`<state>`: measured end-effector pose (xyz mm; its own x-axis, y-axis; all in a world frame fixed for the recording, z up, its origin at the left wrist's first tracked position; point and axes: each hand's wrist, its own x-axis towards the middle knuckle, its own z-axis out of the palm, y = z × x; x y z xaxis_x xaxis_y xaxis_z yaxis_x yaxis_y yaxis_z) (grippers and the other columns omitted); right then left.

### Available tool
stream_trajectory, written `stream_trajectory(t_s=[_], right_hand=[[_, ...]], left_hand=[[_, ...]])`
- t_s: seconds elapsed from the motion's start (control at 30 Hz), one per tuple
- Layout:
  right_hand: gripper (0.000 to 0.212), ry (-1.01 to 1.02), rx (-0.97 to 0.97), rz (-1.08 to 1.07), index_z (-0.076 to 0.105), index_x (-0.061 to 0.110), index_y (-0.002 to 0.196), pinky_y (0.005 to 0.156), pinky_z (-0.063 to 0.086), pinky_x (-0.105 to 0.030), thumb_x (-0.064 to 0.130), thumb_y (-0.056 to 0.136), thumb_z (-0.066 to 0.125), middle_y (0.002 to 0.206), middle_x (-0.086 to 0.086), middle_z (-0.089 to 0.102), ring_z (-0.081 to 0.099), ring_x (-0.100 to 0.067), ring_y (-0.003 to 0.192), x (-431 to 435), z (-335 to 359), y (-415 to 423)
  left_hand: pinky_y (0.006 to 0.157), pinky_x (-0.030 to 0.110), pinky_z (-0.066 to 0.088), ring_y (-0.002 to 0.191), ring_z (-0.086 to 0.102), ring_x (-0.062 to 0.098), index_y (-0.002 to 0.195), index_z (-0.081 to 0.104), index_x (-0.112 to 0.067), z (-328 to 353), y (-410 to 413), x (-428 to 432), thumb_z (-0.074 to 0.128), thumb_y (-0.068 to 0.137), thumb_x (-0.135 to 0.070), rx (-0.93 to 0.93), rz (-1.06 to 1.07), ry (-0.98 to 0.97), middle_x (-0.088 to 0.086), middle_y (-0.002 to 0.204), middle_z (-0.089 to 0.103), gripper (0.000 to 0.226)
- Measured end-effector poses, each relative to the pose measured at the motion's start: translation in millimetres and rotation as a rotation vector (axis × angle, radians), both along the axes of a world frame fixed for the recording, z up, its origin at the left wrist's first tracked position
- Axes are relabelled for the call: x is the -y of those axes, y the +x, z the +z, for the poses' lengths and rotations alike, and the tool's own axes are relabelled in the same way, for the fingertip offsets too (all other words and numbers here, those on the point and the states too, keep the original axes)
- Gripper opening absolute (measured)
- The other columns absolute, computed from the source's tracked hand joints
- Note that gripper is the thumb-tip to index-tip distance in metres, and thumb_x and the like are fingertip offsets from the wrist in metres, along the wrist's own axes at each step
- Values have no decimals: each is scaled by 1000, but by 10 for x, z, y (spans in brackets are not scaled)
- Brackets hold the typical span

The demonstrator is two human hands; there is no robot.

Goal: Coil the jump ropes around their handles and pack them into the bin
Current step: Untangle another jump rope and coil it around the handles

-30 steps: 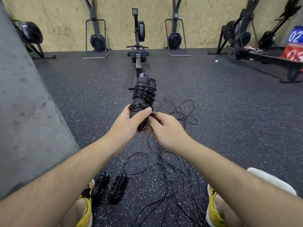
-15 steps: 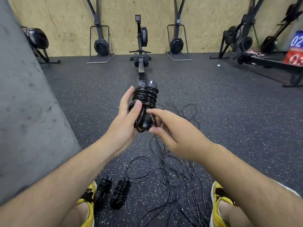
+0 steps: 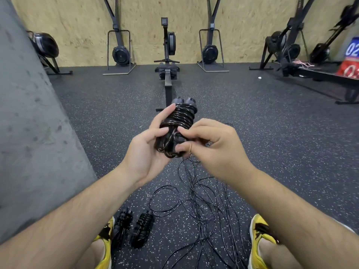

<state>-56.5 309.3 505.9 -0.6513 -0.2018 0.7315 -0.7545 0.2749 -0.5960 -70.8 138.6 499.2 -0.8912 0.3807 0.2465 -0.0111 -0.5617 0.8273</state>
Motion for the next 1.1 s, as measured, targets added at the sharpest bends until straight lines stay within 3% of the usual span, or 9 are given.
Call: stream_trajectory(t_s=[0.1, 0.33, 0.5, 0.67, 0.73, 0.83, 0.9, 0.97, 1.1], right_hand=[[3, 109, 5, -75, 79, 5, 83, 61, 52, -27, 8, 82, 80, 76, -7, 65, 66, -18, 65, -57, 6, -14], [18, 387, -53, -231, 77, 13, 72, 62, 46, -30, 28, 80, 73, 72, 6, 61, 55, -11, 68, -97, 47, -24], [15, 324, -25, -242, 77, 11, 72, 63, 48, -34, 26, 75, 76, 70, 3, 61, 56, -12, 70, -60, 63, 19], [5, -6, 174, -236, 78, 11, 78, 65, 56, -41, 15, 77, 82, 75, 7, 58, 58, -14, 66, 51, -39, 48], [14, -19, 189, -196, 79, 13, 95, 69, 53, -30, 13, 81, 80, 85, 3, 58, 57, -12, 69, 101, -36, 79], [40, 135, 149, -82, 64, 10, 130, 82, 46, -15, 4, 91, 66, 106, -1, 54, 55, -8, 87, 71, -26, 93], [41, 146, 85, -94, 63, 9, 131, 89, 48, -18, -1, 91, 63, 110, -1, 57, 59, -8, 95, 34, -27, 74], [32, 82, 54, -140, 69, 8, 120, 84, 54, -24, -1, 89, 66, 109, 0, 61, 64, -10, 93, 40, -35, 75], [25, -36, 202, -43, 76, 13, 108, 75, 49, -19, 2, 86, 74, 104, 1, 64, 62, -5, 84, -18, 7, 16]], left_hand=[[78, 48, 48, 101, 59, 37, 147, 49, -24, 21, 6, 5, 32, 83, -8, -12, -43, 32, 22, 141, 57, 68], [78, 47, 48, 89, 58, 31, 147, 49, -27, 5, 50, -14, 38, 78, -3, -26, -55, -46, 22, 137, 59, 74], [83, 39, 53, 85, 62, 22, 151, 42, -26, -24, 64, -21, 49, 80, 2, -47, -143, -66, 17, 138, 59, 76], [100, 47, 50, 121, 60, 32, 152, 37, -22, -56, 74, -72, 45, 87, 2, -55, -99, -90, 16, 146, 54, 70], [106, 48, 46, 129, 56, 33, 151, 38, -20, -27, 52, -61, 44, 88, 3, -39, -63, -36, 16, 145, 55, 67], [109, 54, 45, 130, 56, 34, 150, 40, -18, 38, 5, 10, 41, 87, 4, -33, -19, 31, 16, 143, 57, 66], [103, 57, 47, 128, 57, 35, 150, 40, -18, 72, 1, 50, 42, 87, 2, -46, -8, 27, 15, 144, 56, 66], [88, 50, 53, 119, 60, 35, 150, 41, -18, 82, 10, 59, 45, 85, 0, -45, -15, 14, 16, 144, 56, 67], [81, 47, 53, 110, 61, 34, 149, 42, -18, 62, 16, 82, 49, 83, -3, -57, -34, -2, 16, 144, 55, 68]])
